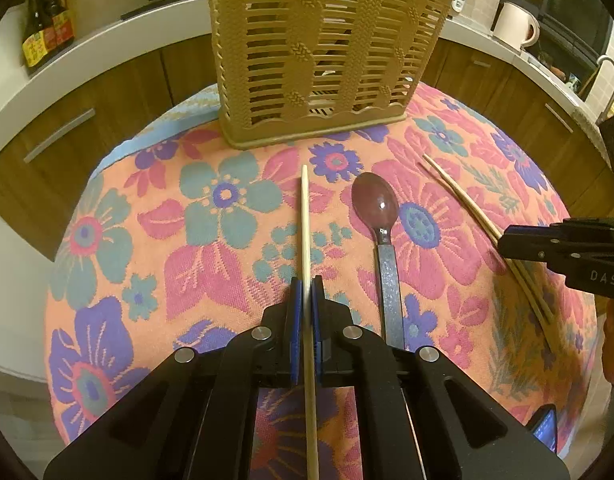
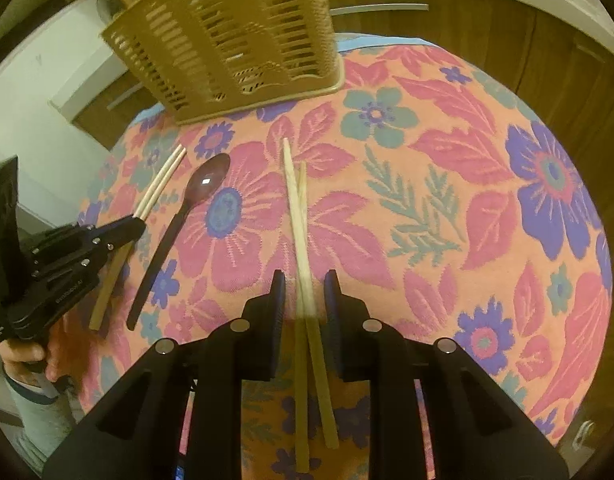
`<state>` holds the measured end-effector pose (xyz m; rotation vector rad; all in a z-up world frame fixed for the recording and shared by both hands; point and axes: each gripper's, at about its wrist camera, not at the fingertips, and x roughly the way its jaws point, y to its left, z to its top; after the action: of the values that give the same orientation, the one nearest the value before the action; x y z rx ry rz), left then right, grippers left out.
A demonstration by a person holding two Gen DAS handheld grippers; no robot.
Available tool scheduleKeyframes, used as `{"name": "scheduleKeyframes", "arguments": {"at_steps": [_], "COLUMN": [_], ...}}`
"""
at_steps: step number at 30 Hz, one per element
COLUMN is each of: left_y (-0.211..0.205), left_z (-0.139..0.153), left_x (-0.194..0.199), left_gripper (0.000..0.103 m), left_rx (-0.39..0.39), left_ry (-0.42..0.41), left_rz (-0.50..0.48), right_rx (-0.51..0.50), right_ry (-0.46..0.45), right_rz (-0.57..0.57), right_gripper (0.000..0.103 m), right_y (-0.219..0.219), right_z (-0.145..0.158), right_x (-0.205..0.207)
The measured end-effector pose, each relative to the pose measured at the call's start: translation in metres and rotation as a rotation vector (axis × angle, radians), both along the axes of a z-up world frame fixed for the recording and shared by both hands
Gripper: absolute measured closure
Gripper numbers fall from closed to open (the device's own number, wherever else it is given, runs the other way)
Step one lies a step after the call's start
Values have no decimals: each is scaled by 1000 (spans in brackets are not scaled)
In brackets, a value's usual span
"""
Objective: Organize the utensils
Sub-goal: 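Grasp a pair of chopsticks with the left tool while the right tool grasps two chopsticks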
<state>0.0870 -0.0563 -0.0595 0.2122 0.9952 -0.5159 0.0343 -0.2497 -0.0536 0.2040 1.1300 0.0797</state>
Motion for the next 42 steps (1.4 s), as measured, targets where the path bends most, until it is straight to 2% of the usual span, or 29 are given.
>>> {"name": "scheduleKeyframes", "arguments": {"at_steps": [1,3,6,15,20,24,29,30,31,35,39,42], "left_y": [0,1,2,1,1,-4,-8,-7,-6,-3,6,5], "left_z": [0,0,0,0,1,1,0,0,0,1,3,3], "left_x": [0,0,0,-1,-2,-6,-9,-8,-7,-4,-1,-1], "left_gripper": [99,99,99,99,92,82,80,80,80,80,80,80], "left_rx": [0,-5,-6,4,-7,-2,13,10,3,-16,-33,-5], "left_ry": [-1,0,1,-6,-3,-17,-32,-30,-25,-6,36,54], "left_rz": [-1,-2,-2,-2,-20,-42,-51,-51,-52,-58,-67,-101], "right_rx": [-13,-1,51,27,24,32,79,79,75,19,-82,-119], "right_ry": [-1,-7,-25,-44,-35,-20,-21,-25,-26,-13,6,49], "right_rz": [1,-4,-27,-50,-3,13,13,17,20,40,83,102], "right_gripper": [98,99,99,99,95,95,94,90,87,86,86,86], "right_y": [2,3,-7,-23,-20,-19,-24,-24,-25,-17,-4,1], "right_z": [1,1,5,6,4,-2,0,1,1,-2,0,-1], "right_x": [1,1,-3,-7,-7,-7,-9,-9,-10,-8,-10,-6]}}
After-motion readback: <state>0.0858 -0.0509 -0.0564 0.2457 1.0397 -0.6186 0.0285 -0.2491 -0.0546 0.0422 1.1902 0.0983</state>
